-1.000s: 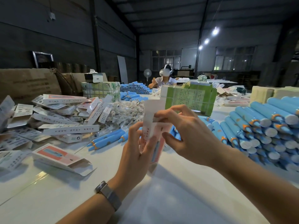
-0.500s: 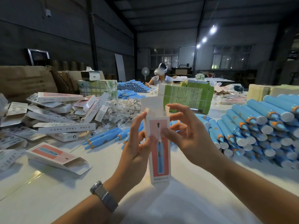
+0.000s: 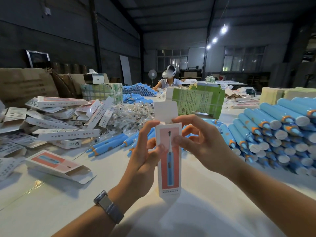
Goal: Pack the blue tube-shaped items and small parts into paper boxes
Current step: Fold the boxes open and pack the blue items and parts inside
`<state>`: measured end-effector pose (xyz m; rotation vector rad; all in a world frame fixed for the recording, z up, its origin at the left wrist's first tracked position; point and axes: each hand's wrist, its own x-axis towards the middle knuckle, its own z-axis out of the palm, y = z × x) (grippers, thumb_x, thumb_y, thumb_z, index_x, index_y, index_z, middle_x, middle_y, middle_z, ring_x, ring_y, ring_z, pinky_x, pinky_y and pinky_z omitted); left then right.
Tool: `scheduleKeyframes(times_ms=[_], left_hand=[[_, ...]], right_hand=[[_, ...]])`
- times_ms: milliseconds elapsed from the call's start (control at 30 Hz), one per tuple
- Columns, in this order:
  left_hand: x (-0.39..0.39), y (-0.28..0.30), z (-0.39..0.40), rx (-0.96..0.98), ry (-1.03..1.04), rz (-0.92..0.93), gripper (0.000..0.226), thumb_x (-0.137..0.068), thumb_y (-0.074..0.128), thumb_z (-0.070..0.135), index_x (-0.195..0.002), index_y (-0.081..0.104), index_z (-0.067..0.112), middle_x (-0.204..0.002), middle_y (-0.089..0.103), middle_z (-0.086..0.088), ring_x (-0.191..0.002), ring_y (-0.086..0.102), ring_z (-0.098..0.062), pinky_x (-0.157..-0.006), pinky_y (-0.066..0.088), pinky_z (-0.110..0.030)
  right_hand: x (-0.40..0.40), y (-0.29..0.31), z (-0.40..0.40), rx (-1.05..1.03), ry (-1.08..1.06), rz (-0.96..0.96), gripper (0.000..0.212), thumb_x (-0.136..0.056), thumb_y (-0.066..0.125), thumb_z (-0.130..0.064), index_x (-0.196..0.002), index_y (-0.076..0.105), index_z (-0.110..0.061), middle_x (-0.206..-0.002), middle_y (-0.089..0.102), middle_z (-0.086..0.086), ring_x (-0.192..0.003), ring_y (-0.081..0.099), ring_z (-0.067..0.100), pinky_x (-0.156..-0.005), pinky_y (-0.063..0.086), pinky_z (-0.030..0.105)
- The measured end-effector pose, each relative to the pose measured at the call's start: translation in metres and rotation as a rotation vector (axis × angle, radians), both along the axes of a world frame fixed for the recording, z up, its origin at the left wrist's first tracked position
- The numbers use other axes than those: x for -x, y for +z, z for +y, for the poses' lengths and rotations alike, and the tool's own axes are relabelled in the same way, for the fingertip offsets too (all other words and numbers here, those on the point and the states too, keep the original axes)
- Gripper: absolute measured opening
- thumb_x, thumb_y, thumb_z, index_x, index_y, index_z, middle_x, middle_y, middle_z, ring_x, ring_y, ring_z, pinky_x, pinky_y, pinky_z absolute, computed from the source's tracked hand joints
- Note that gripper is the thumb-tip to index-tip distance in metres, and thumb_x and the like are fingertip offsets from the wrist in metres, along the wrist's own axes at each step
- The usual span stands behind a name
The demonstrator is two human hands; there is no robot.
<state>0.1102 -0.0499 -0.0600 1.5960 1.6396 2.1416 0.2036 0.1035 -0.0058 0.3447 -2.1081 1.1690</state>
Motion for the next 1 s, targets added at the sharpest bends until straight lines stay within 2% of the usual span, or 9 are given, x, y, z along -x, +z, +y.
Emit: scheduleKeyframes(times_ms=[100, 167, 300, 433, 633, 733, 800, 900, 1000], left_hand=[[-0.001, 0.001, 0.0, 0.006, 0.011, -0.006, 0.046, -0.096, 0.045, 0.021, -0.124, 0.043, 0.058, -0.108, 0.07, -0.003, -0.087, 0.064, -0.021, -0.071, 0.053, -0.034], [-0.001, 0.002, 0.001, 0.014, 0.008, -0.008, 0.047, -0.096, 0.045, 0.021, -0.123, 0.043, 0.059, -0.109, 0.07, -0.001, -0.087, 0.065, -0.018, -0.072, 0.053, -0.033], [-0.001, 0.003, 0.001, 0.026, -0.009, 0.002, 0.049, -0.097, 0.045, 0.019, -0.125, 0.043, 0.059, -0.109, 0.071, 0.001, -0.089, 0.067, -0.019, -0.074, 0.056, -0.035], [-0.001, 0.002, 0.0, 0.043, -0.004, 0.024, 0.051, -0.097, 0.044, 0.018, -0.127, 0.041, 0.059, -0.11, 0.07, 0.003, -0.091, 0.062, -0.032, -0.075, 0.056, -0.034], [-0.002, 0.002, 0.0, 0.041, -0.027, 0.036, 0.051, -0.097, 0.044, 0.014, -0.125, 0.043, 0.057, -0.106, 0.069, 0.004, -0.086, 0.063, -0.011, -0.075, 0.055, -0.026], [-0.002, 0.002, 0.0, 0.026, -0.036, 0.04, 0.054, -0.096, 0.043, 0.012, -0.126, 0.043, 0.058, -0.102, 0.069, 0.007, -0.083, 0.06, -0.007, -0.071, 0.052, -0.021], [-0.002, 0.001, 0.0, 0.015, -0.04, 0.045, 0.056, -0.097, 0.042, 0.012, -0.127, 0.043, 0.059, -0.103, 0.069, 0.01, -0.085, 0.061, -0.005, -0.07, 0.049, -0.017], [-0.003, -0.001, 0.001, 0.017, -0.041, 0.059, 0.048, -0.101, 0.043, 0.024, -0.132, 0.037, 0.061, -0.112, 0.067, 0.011, -0.097, 0.065, -0.009, -0.075, 0.053, -0.021], [-0.002, -0.002, 0.002, 0.012, -0.04, 0.032, 0.049, -0.097, 0.046, 0.04, -0.134, 0.029, 0.066, -0.113, 0.068, 0.008, -0.098, 0.065, -0.01, -0.077, 0.053, -0.021]], right_hand=[[-0.002, 0.003, 0.0, -0.111, -0.068, 0.05, 0.029, -0.082, 0.072, -0.026, -0.108, 0.062, -0.033, -0.113, 0.058, -0.016, -0.099, 0.061, 0.012, -0.07, 0.055, 0.029], [-0.003, 0.006, 0.0, -0.16, -0.093, 0.104, 0.029, -0.08, 0.074, -0.025, -0.107, 0.065, -0.026, -0.127, 0.054, -0.013, -0.112, 0.059, 0.015, -0.073, 0.055, 0.026], [-0.004, 0.008, 0.0, -0.103, -0.062, 0.137, 0.028, -0.074, 0.078, -0.019, -0.099, 0.067, -0.027, -0.135, 0.053, -0.007, -0.116, 0.059, 0.017, -0.078, 0.053, 0.025], [-0.004, 0.01, 0.002, -0.071, -0.044, 0.13, 0.023, -0.074, 0.078, -0.024, -0.096, 0.069, -0.023, -0.133, 0.055, -0.007, -0.112, 0.061, 0.015, -0.077, 0.053, 0.024], [-0.005, 0.014, 0.0, 0.01, 0.003, 0.149, 0.013, -0.075, 0.077, -0.024, -0.086, 0.072, -0.02, -0.122, 0.062, -0.003, -0.1, 0.064, 0.008, -0.074, 0.048, 0.016], [-0.004, 0.014, -0.003, 0.011, -0.004, 0.205, 0.015, -0.074, 0.08, -0.018, -0.084, 0.07, -0.023, -0.104, 0.069, -0.004, -0.093, 0.066, 0.013, -0.073, 0.049, 0.025], [-0.003, 0.013, -0.006, 0.006, -0.013, 0.267, 0.027, -0.073, 0.081, -0.013, -0.088, 0.064, -0.028, -0.094, 0.07, -0.004, -0.09, 0.065, 0.02, -0.071, 0.047, 0.032], [-0.003, 0.013, -0.007, -0.03, -0.004, 0.286, 0.039, -0.076, 0.08, -0.016, -0.103, 0.057, -0.032, -0.092, 0.069, -0.005, -0.089, 0.064, 0.023, -0.07, 0.046, 0.035], [-0.002, 0.014, -0.004, -0.112, -0.051, 0.252, 0.021, -0.08, 0.076, -0.016, -0.095, 0.068, -0.028, -0.093, 0.069, -0.005, -0.09, 0.063, 0.021, -0.072, 0.046, 0.034]])
